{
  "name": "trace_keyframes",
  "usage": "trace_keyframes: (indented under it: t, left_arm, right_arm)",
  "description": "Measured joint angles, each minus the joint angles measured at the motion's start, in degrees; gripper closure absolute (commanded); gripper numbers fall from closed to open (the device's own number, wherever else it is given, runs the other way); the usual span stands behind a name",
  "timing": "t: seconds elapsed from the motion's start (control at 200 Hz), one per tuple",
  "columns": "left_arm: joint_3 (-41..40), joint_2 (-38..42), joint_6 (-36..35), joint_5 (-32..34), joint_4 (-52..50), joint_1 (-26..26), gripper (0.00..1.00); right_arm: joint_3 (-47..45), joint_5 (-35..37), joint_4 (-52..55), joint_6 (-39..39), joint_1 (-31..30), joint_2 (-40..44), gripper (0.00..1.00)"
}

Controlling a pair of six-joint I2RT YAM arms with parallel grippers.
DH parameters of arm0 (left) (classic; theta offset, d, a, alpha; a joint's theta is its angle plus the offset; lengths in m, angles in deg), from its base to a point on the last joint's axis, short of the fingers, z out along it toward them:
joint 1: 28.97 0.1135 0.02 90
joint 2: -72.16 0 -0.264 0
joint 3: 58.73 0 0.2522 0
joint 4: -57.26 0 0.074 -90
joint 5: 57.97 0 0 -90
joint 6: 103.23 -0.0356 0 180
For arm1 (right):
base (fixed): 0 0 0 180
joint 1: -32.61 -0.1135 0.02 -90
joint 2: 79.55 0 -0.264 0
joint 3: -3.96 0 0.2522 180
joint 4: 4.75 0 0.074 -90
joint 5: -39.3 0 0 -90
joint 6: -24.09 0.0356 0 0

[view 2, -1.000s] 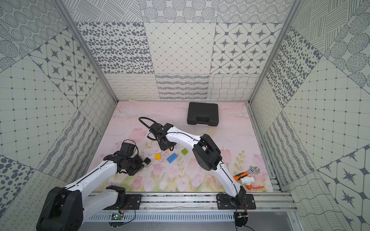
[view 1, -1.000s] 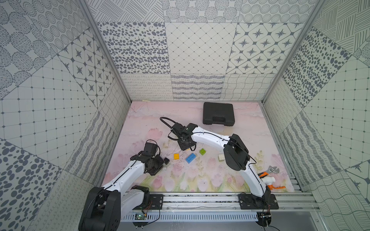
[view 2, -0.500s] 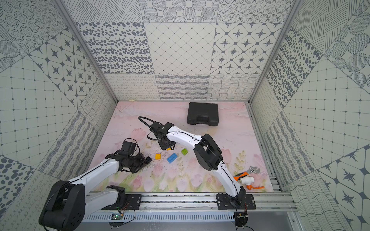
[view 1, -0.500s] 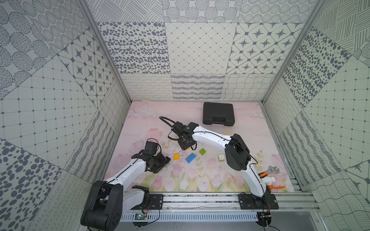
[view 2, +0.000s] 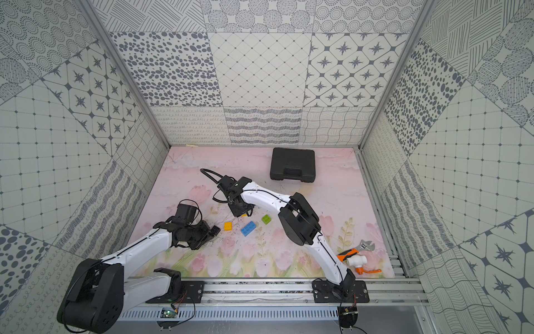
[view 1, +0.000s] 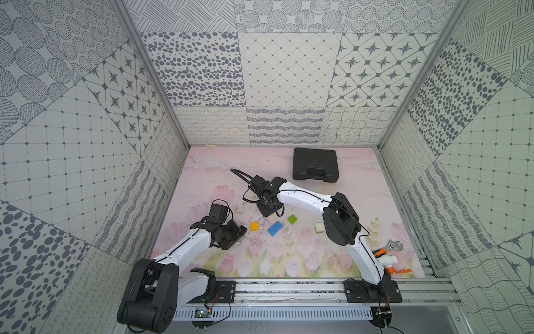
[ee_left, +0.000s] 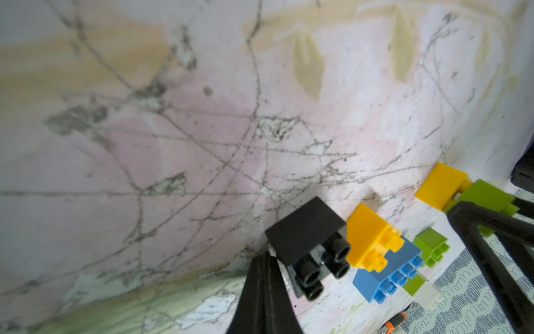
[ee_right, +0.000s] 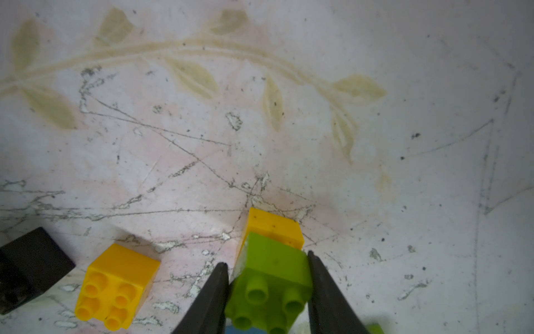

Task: Assemble the number 4 with lego
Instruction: Move the lego brick at the center of the board.

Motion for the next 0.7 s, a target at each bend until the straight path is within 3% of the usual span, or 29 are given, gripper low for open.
trace_keyframes:
  t: [0.345, 0.7]
  left_arm:
    - [2.23, -2.54, -1.16, -0.61, -1.07, 0.00, 1.00]
    - [3.63, -3.67, -2.14, -0.39, -2.84, -0.02, 1.00]
  right_arm:
    - [-0.02, -2.01, 0.35, -5.88, 0.59, -0.24, 0.73]
    - [3.80, -3.21, 3.93, -4.44, 1.05, -1.90, 0.74]
